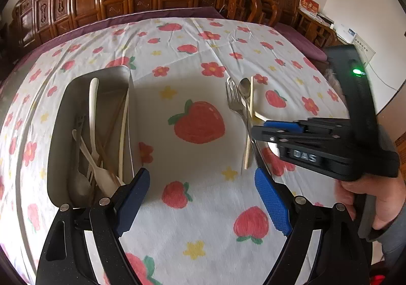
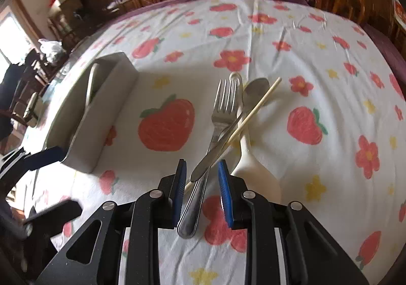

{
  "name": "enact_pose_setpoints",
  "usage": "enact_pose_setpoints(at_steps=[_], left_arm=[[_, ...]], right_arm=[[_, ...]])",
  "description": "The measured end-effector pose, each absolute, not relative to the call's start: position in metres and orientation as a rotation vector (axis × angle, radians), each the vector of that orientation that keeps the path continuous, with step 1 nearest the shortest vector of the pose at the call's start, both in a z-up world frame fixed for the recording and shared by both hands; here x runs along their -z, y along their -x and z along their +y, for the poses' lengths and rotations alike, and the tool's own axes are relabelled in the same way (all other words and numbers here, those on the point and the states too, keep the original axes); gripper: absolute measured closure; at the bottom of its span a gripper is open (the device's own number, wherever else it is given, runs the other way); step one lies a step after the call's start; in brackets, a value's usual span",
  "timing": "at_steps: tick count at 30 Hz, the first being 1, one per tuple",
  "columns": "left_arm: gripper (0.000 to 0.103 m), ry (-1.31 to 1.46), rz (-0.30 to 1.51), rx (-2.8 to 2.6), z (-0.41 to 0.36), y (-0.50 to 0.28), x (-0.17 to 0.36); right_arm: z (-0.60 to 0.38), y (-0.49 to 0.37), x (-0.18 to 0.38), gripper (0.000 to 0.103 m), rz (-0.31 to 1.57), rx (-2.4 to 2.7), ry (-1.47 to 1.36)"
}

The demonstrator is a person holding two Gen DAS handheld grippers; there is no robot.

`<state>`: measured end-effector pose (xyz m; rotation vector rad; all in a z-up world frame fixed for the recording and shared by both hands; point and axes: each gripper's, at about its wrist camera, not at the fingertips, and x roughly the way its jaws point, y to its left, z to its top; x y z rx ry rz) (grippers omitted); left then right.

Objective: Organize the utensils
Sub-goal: 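Move the right tool to the metal spoon and grasp its handle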

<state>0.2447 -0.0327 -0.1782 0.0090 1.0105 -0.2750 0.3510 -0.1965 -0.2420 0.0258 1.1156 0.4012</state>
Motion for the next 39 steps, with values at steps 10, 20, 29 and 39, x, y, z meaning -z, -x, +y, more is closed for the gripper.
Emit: enact_pose_setpoints(at_steps=[10,20,29,39], left_arm=[[0.022,0.002,1.012,0.285,-0.028,-0.241,0.18],[0.022,0.008,1.012,0.285,-0.025,-0.24,0.182],[0.022,-0.024,1.032,0.283,-0.036,-0.242,0.19],[0.022,-0.026,1.061,0.288,-0.058,-0.254,0.208]], right_arm=[[-0.193,-0.364,0.261,0.083,1.185,-0.303,-0.073],[-0.205,-0.353,0.248,0.092,1.15,-0.264,-0.071],[-0.214,-0.343,0.232,0.092,1.091,-0.3,-0.06],[-0.237,-0.316,0.209,0.099,0.994,-0.353,0.017]])
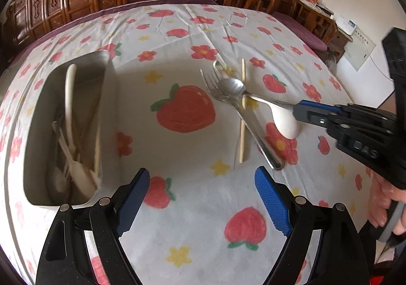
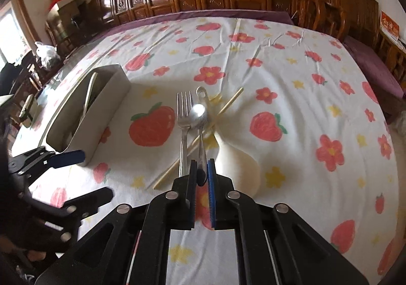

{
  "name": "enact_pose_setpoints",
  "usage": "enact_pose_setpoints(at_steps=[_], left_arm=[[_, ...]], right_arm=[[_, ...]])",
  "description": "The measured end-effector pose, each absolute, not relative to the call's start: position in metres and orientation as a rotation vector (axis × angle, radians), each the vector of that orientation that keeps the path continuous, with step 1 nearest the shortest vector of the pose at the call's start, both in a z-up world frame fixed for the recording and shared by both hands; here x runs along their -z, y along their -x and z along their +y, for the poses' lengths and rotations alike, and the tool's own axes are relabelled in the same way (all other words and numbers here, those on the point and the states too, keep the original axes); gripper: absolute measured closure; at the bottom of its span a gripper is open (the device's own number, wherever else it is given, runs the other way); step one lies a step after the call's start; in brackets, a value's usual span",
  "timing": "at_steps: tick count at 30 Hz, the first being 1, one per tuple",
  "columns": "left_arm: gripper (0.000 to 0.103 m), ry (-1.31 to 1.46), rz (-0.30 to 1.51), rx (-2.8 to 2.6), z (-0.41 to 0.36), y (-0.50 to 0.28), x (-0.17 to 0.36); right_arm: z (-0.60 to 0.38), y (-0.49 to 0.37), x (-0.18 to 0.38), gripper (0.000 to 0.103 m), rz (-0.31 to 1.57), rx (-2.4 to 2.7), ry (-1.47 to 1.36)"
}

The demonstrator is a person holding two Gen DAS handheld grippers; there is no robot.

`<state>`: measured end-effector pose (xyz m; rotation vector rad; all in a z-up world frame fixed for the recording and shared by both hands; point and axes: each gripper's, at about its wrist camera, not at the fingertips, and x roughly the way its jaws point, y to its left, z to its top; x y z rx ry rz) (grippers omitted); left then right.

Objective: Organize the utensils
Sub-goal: 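Move the right tool to the metal spoon and grasp its handle, then grasp the second metal fork with the left tool while the right tool lifts the spoon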

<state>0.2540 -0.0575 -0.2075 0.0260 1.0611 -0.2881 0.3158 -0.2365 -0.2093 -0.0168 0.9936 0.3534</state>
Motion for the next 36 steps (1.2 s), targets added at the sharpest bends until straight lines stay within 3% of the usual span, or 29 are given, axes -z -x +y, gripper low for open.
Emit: enact_pose_setpoints(at_steps=[13,28,31,36], left_arm=[[0.022,-0.024,1.057,0.293,-0.096,-0.277,0.216],[0.067,0.114,1.141,0.261,-0.112,-0.335,0.24],[0.088,0.132,1.145,0.272,-0.112,-0.338,0.242],[0.094,0.171,1.143,0.278,-0.107,-0.336,0.241]], right_arm=[[-0.277,-0.305,0.207,0.101,0.955,-0.377,-0.052],[-0.3,-0.299,0.199,0.101,0.918,-0.366,-0.079],[-0.3,-0.298,0.2,0.101,0.92,-0.368,-0.083],[-0.3,-0.298,0.201,0.101,0.921,-0.367,-0.085]])
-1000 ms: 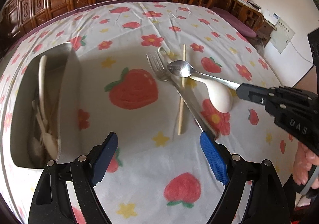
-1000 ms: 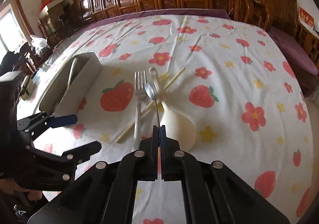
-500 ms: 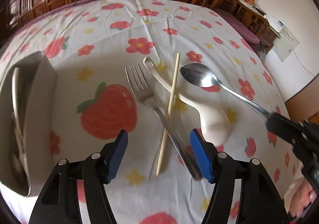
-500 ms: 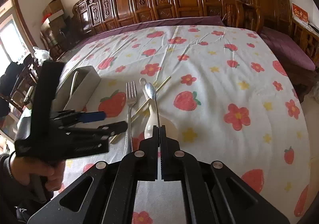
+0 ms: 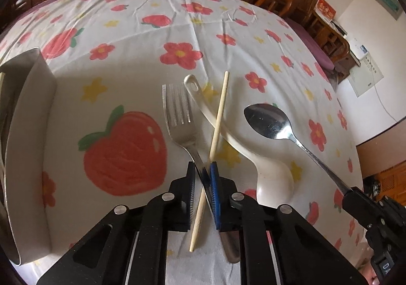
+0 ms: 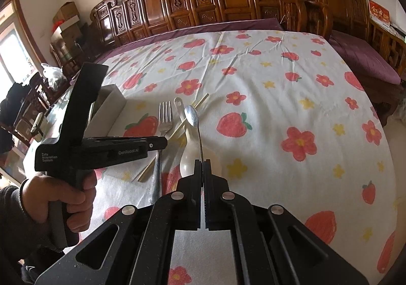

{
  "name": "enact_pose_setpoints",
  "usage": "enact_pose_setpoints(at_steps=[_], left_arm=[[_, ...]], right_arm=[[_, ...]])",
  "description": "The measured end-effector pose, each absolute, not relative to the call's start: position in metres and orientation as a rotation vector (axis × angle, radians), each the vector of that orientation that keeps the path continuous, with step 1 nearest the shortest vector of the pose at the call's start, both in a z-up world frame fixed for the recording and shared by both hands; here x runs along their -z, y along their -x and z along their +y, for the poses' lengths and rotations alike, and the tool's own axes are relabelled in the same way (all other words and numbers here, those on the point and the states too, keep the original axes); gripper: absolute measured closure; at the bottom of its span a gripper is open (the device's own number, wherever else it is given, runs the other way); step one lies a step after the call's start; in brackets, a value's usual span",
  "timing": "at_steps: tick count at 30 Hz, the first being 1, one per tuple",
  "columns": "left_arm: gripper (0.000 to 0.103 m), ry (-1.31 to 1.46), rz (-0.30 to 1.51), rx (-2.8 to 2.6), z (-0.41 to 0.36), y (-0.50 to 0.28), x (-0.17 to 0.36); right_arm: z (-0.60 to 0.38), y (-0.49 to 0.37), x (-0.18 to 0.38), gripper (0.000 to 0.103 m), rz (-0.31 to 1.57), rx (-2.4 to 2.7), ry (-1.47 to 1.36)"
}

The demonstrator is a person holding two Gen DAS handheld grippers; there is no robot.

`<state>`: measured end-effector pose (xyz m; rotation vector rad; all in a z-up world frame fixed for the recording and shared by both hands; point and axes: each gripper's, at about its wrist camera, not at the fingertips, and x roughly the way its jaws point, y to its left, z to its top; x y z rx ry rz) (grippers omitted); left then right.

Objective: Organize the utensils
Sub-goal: 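Grasp the second metal fork with the left tool while the right tool lifts the spoon, then carry the fork into the grey tray and open the left tool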

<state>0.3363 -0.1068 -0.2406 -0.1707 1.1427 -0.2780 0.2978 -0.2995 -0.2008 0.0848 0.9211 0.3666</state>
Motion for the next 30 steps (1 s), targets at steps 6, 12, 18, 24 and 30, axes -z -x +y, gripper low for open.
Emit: enact_pose_setpoints(at_steps=[6,12,18,24,30], left_arm=[[0.101,0.171,1.115,0.297,-0.101,-0.328,0.228],[0.101,0.124,1.066,0.293,-0.093,-0.316,0.21],[0.101,0.082,1.026,0.271,-0.076,-0.309,0.187],[0.101,0.081,1.0,0.24,-0.045,-0.303,0.166],[0.101,0.09,0.969,0.208,-0.013,-0.296,0.145]], right_arm=[[-0.297,-0.297,0.201,0.101,0.923,-0.367,-0.088],[-0.287,-0.294,0.199,0.101,0.921,-0.369,-0.084],[-0.269,-0.293,0.19,0.101,0.908,-0.379,-0.077],[-0.243,-0.292,0.177,0.101,0.89,-0.405,-0.061],[-0.215,-0.292,0.165,0.101,0.871,-0.434,-0.047]])
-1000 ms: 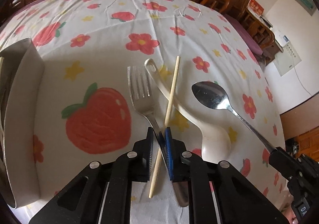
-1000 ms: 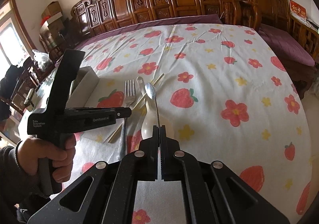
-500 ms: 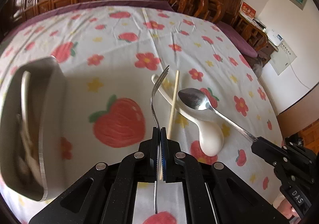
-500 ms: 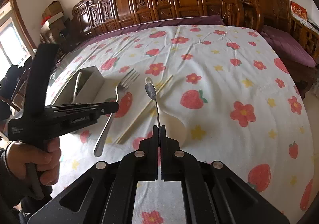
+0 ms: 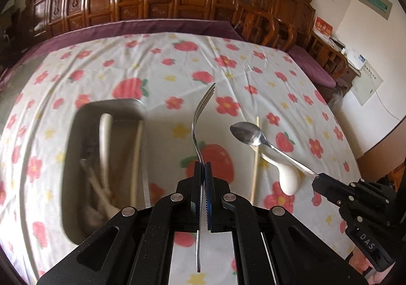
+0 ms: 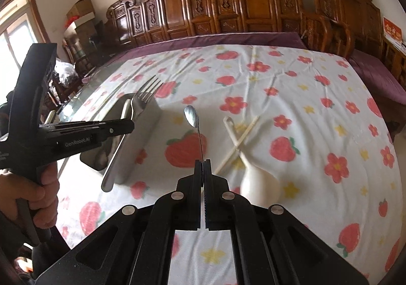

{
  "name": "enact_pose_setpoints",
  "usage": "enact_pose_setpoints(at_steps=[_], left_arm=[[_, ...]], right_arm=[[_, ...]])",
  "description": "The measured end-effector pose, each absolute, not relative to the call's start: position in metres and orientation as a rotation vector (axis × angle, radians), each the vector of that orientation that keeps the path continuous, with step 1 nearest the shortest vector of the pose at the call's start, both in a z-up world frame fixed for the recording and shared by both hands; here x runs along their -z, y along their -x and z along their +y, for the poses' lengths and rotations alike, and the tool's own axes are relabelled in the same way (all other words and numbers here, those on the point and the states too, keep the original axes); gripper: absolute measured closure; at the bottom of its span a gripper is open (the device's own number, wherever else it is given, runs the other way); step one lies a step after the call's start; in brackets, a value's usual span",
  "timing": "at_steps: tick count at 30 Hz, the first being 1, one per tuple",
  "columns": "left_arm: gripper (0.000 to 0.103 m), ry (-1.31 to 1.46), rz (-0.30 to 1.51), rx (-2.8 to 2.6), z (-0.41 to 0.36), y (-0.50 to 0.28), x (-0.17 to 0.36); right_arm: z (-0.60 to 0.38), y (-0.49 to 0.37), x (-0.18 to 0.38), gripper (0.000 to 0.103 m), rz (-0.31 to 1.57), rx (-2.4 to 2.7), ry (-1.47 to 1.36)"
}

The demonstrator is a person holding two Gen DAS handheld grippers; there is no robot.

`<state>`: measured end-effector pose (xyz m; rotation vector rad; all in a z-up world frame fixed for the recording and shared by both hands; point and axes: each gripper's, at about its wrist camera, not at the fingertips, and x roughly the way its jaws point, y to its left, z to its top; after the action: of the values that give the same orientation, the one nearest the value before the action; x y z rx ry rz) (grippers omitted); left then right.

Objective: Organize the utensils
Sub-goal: 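Carry the fork into the grey tray and open the left tool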

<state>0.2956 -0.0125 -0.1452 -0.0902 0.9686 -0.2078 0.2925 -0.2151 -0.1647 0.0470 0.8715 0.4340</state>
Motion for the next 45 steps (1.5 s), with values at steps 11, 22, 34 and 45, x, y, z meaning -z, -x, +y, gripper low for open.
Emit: enact_pose_setpoints(at_steps=[11,22,34,45], left_arm=[[0.101,0.109,0.932,0.157,0.037,-0.292,0.127],[0.101,0.141,0.925,0.104,0.09,-0.302,0.131],[0.101,0.166,0.988,0.08,0.109,-0.32,0.163],[0.101,0.167,1.025,0.084,0.112,-0.332,0.182]], right_arm=[[-0.167,-0.291,0.147,0.101,0.849,-0.488,-0.012],[-0.134,-0.295,0.139,0.101,0.845,-0.51,0.009],[-0.107,-0.302,0.138,0.101,0.849,-0.548,0.015],[-0.09,-0.306,0.145,0.1,0.866,-0.57,0.027]])
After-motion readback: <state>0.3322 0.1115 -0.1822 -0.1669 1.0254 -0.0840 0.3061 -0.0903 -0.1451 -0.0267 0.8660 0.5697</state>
